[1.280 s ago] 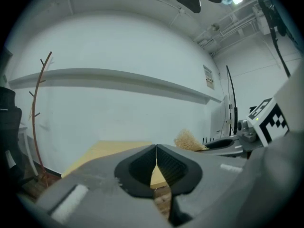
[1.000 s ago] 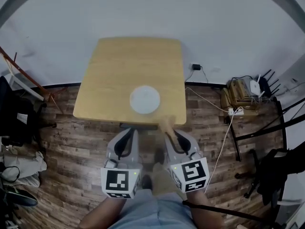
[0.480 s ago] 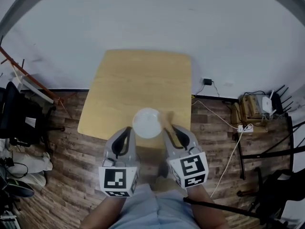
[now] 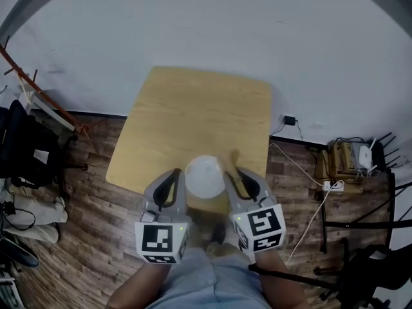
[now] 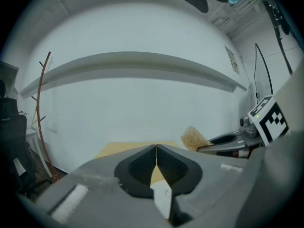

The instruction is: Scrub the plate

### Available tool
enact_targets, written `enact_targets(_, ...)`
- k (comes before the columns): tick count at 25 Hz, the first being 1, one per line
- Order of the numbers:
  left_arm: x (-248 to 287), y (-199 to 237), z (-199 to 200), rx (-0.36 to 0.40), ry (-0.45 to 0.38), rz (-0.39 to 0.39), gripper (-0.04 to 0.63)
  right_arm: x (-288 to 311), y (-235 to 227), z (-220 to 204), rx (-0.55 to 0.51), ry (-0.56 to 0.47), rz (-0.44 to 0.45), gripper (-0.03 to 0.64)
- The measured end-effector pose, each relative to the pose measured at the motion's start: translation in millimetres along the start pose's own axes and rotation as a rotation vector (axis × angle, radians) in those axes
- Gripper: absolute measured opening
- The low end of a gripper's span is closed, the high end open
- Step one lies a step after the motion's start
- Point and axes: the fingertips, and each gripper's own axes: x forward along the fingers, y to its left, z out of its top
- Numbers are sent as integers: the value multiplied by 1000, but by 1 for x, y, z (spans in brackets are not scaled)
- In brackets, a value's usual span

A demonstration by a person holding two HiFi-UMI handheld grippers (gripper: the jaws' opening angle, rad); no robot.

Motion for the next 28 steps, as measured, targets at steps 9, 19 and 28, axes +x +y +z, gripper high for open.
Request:
enact_targets(9,51,32,-39,-47,143,-81,26,43,1,-47,68,157,-11,74)
enact_targets(19,81,45,-133,-157,364,-192,26,76,5,-135,164,362,-54,74)
enact_targets(28,94,38,-182,-358,548,-327,80,84,12,-158,191,411,-60,74)
